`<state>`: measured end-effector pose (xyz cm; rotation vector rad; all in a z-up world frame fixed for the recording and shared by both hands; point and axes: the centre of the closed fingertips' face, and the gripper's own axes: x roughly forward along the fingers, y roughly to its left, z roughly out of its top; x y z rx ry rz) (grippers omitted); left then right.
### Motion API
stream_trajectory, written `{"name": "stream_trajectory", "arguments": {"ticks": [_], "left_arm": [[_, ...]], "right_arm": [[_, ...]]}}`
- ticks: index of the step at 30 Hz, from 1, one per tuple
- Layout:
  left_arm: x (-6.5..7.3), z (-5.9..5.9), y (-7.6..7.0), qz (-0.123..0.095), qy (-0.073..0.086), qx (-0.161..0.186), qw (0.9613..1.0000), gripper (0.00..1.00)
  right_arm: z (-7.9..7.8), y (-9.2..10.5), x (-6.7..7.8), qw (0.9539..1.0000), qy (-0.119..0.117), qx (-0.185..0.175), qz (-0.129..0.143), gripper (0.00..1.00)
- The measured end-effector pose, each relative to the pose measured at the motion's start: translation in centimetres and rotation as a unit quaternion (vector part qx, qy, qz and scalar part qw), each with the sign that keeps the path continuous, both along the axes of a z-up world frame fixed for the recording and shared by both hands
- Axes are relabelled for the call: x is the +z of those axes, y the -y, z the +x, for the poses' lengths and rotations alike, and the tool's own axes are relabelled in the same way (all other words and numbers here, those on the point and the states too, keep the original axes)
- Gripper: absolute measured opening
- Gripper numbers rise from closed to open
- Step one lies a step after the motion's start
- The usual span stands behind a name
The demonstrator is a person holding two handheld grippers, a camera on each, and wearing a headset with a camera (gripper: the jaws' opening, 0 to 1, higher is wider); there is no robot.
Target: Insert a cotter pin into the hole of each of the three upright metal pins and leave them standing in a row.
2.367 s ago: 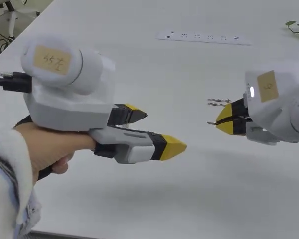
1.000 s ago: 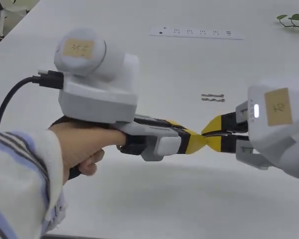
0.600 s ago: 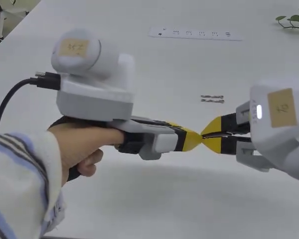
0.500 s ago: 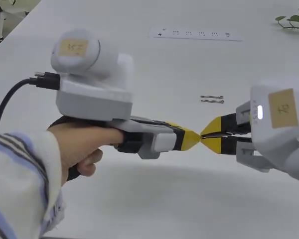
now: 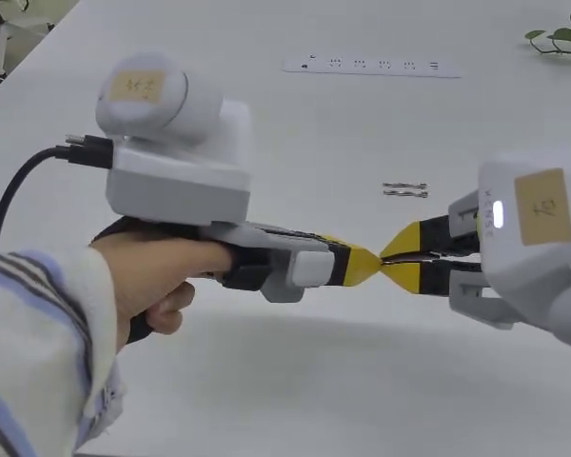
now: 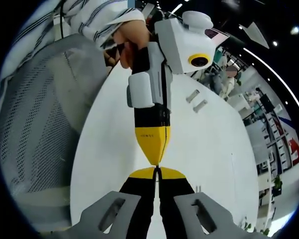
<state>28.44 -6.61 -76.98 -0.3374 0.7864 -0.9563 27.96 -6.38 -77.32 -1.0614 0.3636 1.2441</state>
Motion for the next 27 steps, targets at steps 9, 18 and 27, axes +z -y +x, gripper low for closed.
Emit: {"name": "stream_trajectory", "arguments": {"ticks": [9,18,27], "left_arm": [[-0.08,-0.14,-0.15,0.023,0.013,-0.008,0.9996,0.0],[0.15,0.19,-0.27,0.015,0.005,0.011,0.9998,0.0],[0.21,0.15,-0.27,0.014,0.01,0.006,0.9998,0.0]], "right_arm": [[-0.08,-0.16,-0.17,1.0,0.0,0.008,-0.005,0.02],[0.16,-0.23,0.08,0.9999,0.007,0.011,-0.006,0.02],[0.13,-0.21,0.16,1.0,0.003,0.008,-0.002,0.02]]}}
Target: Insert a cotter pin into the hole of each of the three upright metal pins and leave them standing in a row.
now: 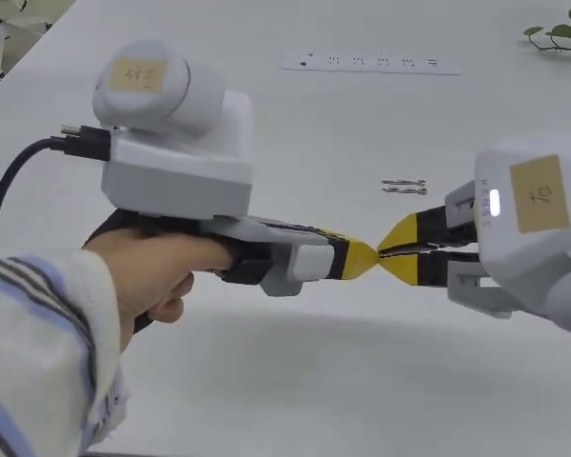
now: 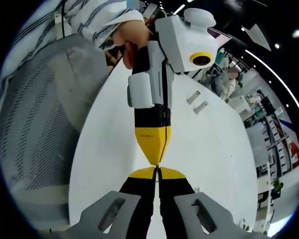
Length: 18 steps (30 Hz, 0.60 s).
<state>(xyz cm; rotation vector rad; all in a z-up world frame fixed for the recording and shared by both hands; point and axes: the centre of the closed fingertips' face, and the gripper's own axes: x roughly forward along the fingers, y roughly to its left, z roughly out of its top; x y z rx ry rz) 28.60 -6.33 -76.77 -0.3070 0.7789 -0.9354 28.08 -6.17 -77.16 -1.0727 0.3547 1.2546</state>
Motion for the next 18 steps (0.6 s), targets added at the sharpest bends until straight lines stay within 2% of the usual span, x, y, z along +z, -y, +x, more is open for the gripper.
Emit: {"name": "stream_trajectory", "arguments": {"ticks": [5,7,10,13,18], "left_arm": [[-0.1,-0.23,-0.11,0.003,0.002,-0.004,1.0,0.0],[0.01,-0.19,-0.18,0.004,0.013,-0.005,0.9999,0.0],[0.07,-0.24,-0.23,0.003,0.014,-0.007,0.9999,0.0],[0.09,-0.4,-0.22,0.002,0.017,-0.011,0.9998,0.0],[0.16,-0.52,-0.24,0.003,0.024,-0.014,0.9996,0.0]], "right_arm": [[-0.26,-0.05,-0.11,1.0,-0.006,0.006,-0.001,0.02],[-0.17,-0.12,-0.06,0.9999,0.001,0.012,-0.002,0.03],[-0.23,-0.19,-0.05,0.9999,0.001,0.014,-0.002,0.03],[0.02,-0.27,0.13,0.9999,0.006,0.013,0.004,0.12],[0.13,-0.31,0.43,0.9999,-0.002,0.009,0.012,0.13]]}}
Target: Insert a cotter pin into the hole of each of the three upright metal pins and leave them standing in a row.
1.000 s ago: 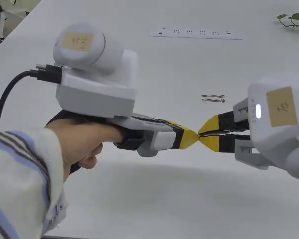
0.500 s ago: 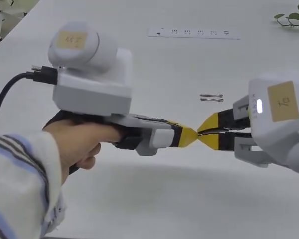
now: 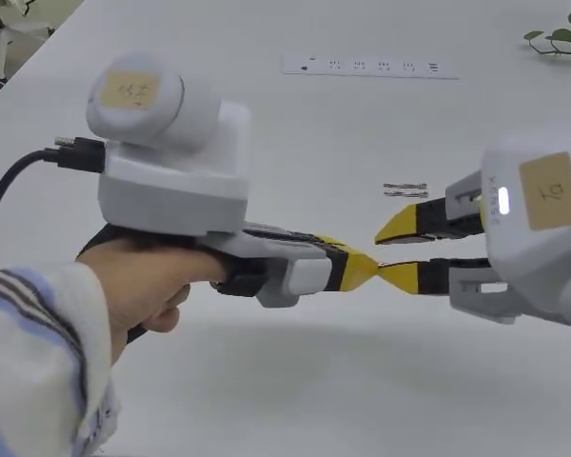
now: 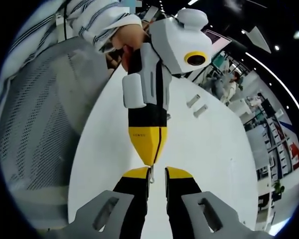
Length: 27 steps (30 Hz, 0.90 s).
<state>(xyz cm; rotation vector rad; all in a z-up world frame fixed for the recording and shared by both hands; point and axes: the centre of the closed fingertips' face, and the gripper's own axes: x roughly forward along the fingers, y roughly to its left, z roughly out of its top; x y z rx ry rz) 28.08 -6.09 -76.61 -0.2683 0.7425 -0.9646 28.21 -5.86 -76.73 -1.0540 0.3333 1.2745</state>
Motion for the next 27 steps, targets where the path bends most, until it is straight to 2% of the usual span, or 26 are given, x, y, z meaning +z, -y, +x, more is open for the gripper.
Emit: {"name": "stream_trajectory", "arguments": {"ticks": [4,9,10,11,13,14,16,18,21,22,23,24,27], "left_arm": [[0.2,-0.1,-0.1,0.0,0.008,-0.005,1.0,0.0],[0.3,-0.3,-0.4,0.008,0.028,-0.019,0.9994,0.0],[0.3,-0.4,-0.5,0.012,0.034,-0.023,0.9991,0.0],[0.5,-0.4,-0.6,0.013,0.047,-0.029,0.9984,0.0],[0.7,-0.5,-0.7,0.013,0.058,-0.034,0.9976,0.0],[0.8,-0.5,-0.7,0.015,0.068,-0.04,0.9968,0.0],[1.1,-0.5,-0.8,0.021,0.096,-0.054,0.9937,0.0],[1.2,-0.7,-0.9,0.026,0.114,-0.068,0.9908,0.0],[1.3,-1.4,-0.9,0.03,0.131,-0.098,0.9861,0.0],[1.2,-1.6,-0.9,0.039,0.15,-0.112,0.9815,0.0],[1.3,-1.8,-0.8,0.041,0.159,-0.12,0.9791,0.0],[1.3,-2.1,-0.8,0.04,0.164,-0.127,0.9773,0.0],[1.4,-2.5,-0.7,0.038,0.176,-0.135,0.9743,0.0]], "right_arm": [[-0.1,0.2,0.0,1.0,-0.006,-0.003,0.001,0.13],[-0.4,0.8,-0.1,0.998,-0.055,-0.019,0.022,0.14],[-0.4,0.9,0.0,0.9977,-0.059,-0.022,0.025,0.14],[-0.4,1.0,0.1,0.9974,-0.063,-0.025,0.028,0.14],[-0.3,1.2,0.2,0.9963,-0.073,-0.029,0.035,0.14],[-0.5,1.1,0.3,0.9945,-0.088,-0.034,0.044,0.14],[-0.9,0.9,0.5,0.99,-0.121,-0.039,0.061,0.14],[-1.3,0.9,0.6,0.9858,-0.147,-0.039,0.07,0.15],[-1.4,1.1,0.6,0.9845,-0.159,-0.032,0.067,0.16],[-1.7,1.0,0.6,0.9832,-0.167,-0.03,0.067,0.17],[-1.8,0.9,0.7,0.982,-0.174,-0.029,0.068,0.16],[-2.1,0.9,0.6,0.9794,-0.188,-0.026,0.069,0.16],[-2.6,0.8,0.5,0.9746,-0.211,-0.021,0.072,0.16]]}}
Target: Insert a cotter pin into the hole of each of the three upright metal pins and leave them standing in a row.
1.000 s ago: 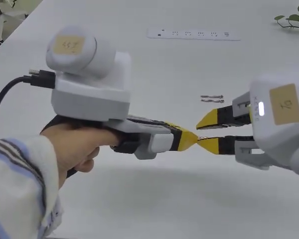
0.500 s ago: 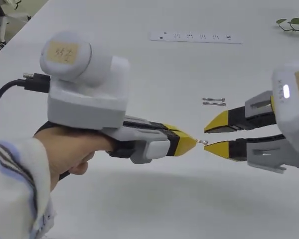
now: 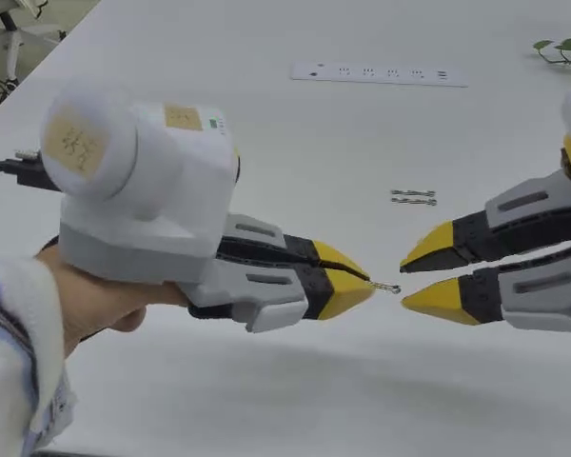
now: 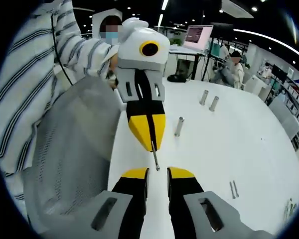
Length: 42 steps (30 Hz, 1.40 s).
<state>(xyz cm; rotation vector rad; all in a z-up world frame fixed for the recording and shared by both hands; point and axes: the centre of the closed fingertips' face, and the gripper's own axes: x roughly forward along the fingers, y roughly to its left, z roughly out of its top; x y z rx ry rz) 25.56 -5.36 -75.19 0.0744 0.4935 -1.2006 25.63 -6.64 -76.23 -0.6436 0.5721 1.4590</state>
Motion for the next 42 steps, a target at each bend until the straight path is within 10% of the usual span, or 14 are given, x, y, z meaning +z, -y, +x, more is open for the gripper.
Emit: {"name": "stream_trajectory", "arguments": {"ticks": [11,32,42], "left_arm": [[0.3,-0.8,0.4,-0.015,0.034,-0.031,0.9988,0.0],[0.4,-1.1,0.3,-0.018,0.041,-0.051,0.9977,0.0],[-0.6,-1.6,0.2,0.019,0.05,-0.077,0.9956,0.0]], "right_arm": [[-0.9,-0.2,-0.6,0.9993,-0.033,0.016,-0.001,0.15],[-1.6,-0.2,-1.0,0.998,-0.048,0.036,-0.016,0.05],[-2.6,-0.6,-0.5,0.9974,-0.05,0.049,-0.017,0.04]]}}
